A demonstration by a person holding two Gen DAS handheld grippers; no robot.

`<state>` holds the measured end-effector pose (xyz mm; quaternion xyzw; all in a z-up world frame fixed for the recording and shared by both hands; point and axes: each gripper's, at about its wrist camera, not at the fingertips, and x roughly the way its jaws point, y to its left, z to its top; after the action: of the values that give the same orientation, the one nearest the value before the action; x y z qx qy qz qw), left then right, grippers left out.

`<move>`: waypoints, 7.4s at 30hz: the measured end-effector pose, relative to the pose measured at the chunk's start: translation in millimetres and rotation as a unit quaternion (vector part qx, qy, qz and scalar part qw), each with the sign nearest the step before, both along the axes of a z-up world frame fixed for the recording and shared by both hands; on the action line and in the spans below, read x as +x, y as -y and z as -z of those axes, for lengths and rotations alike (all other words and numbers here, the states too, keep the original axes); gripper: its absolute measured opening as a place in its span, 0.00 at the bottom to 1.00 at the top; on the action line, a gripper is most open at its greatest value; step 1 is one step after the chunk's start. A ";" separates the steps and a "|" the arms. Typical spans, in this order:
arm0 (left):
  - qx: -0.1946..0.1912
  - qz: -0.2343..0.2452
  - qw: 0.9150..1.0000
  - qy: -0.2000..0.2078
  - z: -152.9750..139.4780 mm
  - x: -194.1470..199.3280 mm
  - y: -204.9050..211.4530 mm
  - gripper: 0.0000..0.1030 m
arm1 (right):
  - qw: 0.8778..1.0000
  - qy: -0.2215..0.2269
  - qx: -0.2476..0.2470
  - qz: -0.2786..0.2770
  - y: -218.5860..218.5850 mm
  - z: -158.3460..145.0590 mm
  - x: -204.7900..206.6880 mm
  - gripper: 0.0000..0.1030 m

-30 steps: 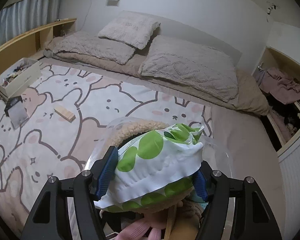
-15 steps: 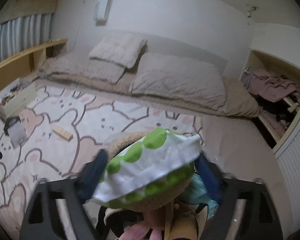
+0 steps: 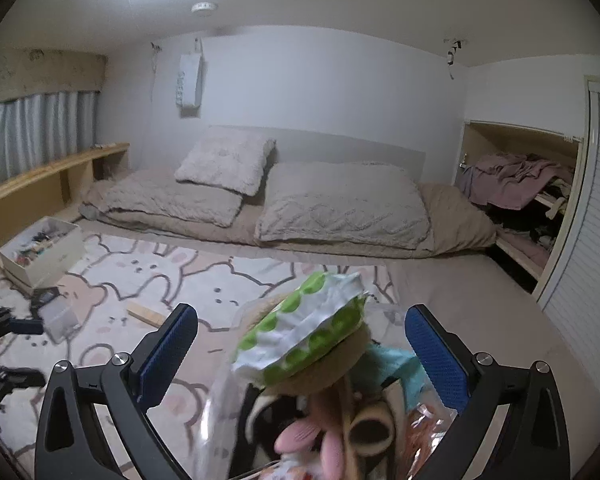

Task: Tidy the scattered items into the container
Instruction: 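Open the right gripper to release the pack and withdraw, then move both tools away from the bin toward the items on the bed, then approach the frosted white plastic box with the left gripper, then close the right gripper on the wooden block while the left grips the white box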

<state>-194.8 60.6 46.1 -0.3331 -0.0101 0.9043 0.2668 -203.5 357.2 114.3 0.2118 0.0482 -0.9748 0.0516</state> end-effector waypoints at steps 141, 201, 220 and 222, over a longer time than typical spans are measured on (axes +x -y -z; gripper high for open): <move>-0.032 -0.319 0.943 0.083 232.5 -121.3 309.1 1.00 | 0.950 0.233 0.047 -0.201 240.4 314.2 59.4 1.00; -0.087 -0.152 0.980 0.096 236.2 -149.6 268.8 1.00 | 0.961 0.190 -0.065 -0.191 257.5 226.9 -42.3 1.00; -0.108 -0.158 0.975 0.116 237.0 -152.1 262.9 1.00 | 0.963 0.213 -0.034 -0.164 306.2 246.5 -266.3 1.00; -0.090 -0.163 0.976 0.110 232.8 -152.0 266.2 1.00 | 0.958 0.226 -0.082 -0.159 301.0 252.7 -290.5 1.00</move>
<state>-346.8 -205.6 -186.8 -0.4475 -0.0123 0.8905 0.0816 -494.0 56.2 -138.4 0.4113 -0.0113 -0.8812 0.2327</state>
